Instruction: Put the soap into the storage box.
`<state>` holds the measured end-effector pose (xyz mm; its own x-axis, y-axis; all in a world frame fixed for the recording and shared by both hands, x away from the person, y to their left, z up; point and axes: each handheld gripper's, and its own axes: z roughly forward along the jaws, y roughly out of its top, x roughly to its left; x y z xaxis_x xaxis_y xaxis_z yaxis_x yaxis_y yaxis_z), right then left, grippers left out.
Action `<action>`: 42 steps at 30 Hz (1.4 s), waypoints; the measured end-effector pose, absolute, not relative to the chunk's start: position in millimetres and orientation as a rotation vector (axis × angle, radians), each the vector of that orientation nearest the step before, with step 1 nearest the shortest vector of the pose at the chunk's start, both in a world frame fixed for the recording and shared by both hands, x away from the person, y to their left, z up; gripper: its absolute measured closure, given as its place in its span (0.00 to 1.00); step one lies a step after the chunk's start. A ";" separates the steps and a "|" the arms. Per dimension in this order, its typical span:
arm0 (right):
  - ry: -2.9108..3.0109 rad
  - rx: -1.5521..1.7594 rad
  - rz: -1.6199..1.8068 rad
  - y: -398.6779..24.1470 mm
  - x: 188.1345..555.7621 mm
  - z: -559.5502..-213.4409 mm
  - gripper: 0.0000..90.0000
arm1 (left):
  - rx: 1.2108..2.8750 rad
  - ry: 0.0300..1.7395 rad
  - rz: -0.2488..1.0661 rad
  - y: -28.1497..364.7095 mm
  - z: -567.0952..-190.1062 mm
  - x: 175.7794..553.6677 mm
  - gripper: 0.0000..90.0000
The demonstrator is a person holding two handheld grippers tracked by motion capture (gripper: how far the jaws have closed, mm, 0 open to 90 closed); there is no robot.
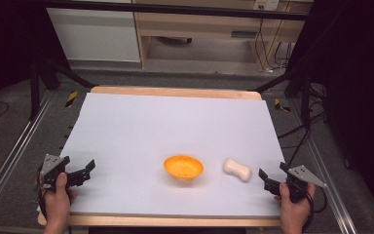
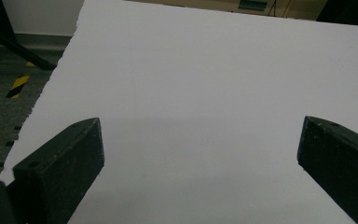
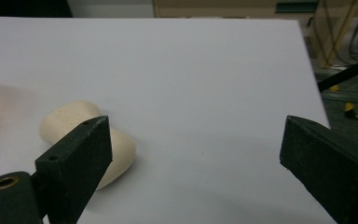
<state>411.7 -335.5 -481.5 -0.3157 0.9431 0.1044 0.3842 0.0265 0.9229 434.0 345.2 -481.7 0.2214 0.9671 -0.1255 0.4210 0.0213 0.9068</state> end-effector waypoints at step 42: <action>2.685 0.942 0.630 -263.1 478.4 -434.7 0.35 | 1.594 1.322 0.754 340.6 -481.9 433.0 0.00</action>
<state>478.4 -263.1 -434.7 -0.7679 0.6367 -0.0698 0.5393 0.7015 0.4659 433.0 340.6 -481.9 0.2407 0.9665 -0.0895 0.4148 -0.0191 0.9097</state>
